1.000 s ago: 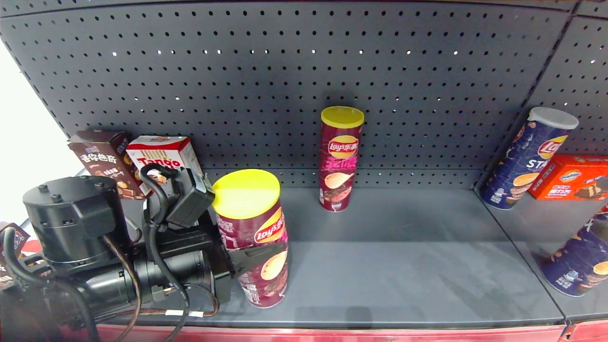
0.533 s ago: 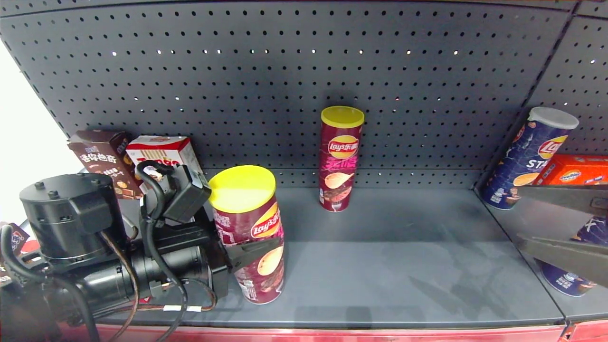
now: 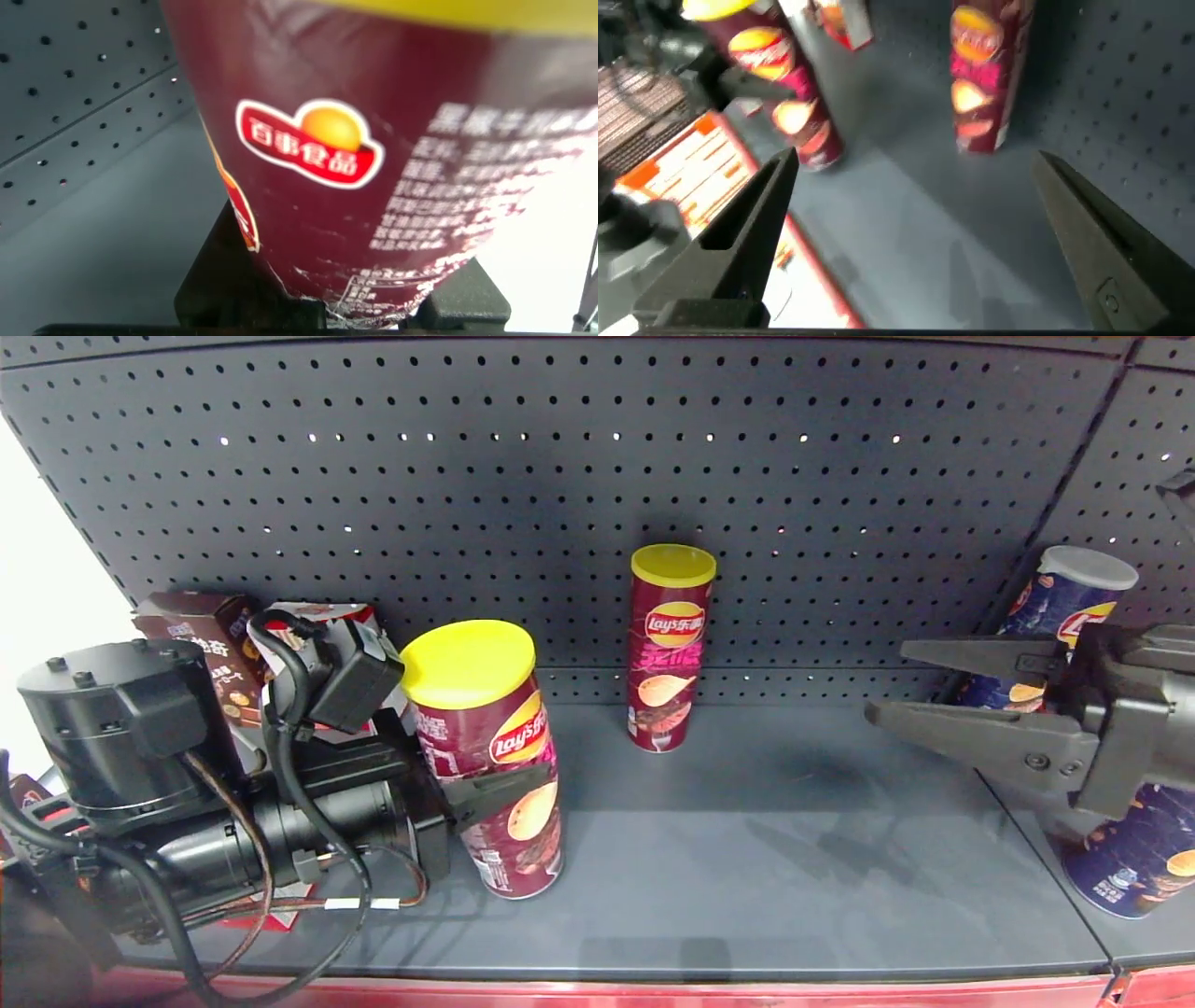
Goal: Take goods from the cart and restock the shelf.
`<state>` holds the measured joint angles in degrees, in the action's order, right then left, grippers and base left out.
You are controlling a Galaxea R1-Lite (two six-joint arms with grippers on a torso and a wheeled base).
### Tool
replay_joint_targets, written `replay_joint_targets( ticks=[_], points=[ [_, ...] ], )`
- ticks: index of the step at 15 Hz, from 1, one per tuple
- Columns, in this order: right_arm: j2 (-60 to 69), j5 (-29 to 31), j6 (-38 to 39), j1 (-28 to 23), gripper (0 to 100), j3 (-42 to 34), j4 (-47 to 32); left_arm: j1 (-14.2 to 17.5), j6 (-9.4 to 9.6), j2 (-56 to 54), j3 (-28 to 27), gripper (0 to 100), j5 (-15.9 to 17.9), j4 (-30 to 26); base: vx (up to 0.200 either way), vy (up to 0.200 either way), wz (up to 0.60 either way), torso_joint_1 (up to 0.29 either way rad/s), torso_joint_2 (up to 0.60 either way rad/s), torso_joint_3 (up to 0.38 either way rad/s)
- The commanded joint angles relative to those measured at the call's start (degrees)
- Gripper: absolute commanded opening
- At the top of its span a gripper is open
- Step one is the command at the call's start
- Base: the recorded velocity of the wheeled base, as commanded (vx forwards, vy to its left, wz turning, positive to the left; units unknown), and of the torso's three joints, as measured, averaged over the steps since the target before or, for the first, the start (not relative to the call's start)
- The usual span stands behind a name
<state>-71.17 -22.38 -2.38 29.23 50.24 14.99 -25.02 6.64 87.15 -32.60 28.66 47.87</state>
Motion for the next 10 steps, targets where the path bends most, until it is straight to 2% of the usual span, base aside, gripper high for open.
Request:
replay_joint_targets(
  ticks=[1,2,3,5,8,10],
  points=[
    [-5.5,-2.7,-0.2,-1.0,100,1.4,3.2,0.5,-0.05,0.2,-0.2,0,0.1,0.0,0.000,0.000,0.00,0.000,0.00,0.000],
    [-7.0,-7.1,-0.4,-2.9,100,1.8,5.7,0.6,-0.14,0.2,-0.2,0,0.0,0.0,0.000,0.000,0.00,0.000,0.00,0.000],
    [-8.4,-8.9,-0.9,-3.9,100,1.9,7.6,0.6,-0.14,0.2,-0.2,0,0.0,0.0,0.000,0.000,0.00,0.000,0.00,0.000],
    [-11.9,-11.5,-2.1,-4.4,100,2.0,12.1,1.2,-0.14,0.1,-0.4,0,0.2,0.1,0.000,0.000,0.00,0.000,0.00,0.000],
    [-15.4,-19.6,-3.6,-5.1,100,3.0,18.1,1.5,-0.23,0.0,-0.8,0,0.3,0.1,0.000,0.000,0.00,0.000,0.00,0.000],
    [-17.5,-21.7,-3.7,-5.2,100,5.5,18.8,1.4,-0.32,0.0,-1.0,0,0.3,0.0,0.000,0.000,0.00,0.000,0.00,0.000]
  ],
)
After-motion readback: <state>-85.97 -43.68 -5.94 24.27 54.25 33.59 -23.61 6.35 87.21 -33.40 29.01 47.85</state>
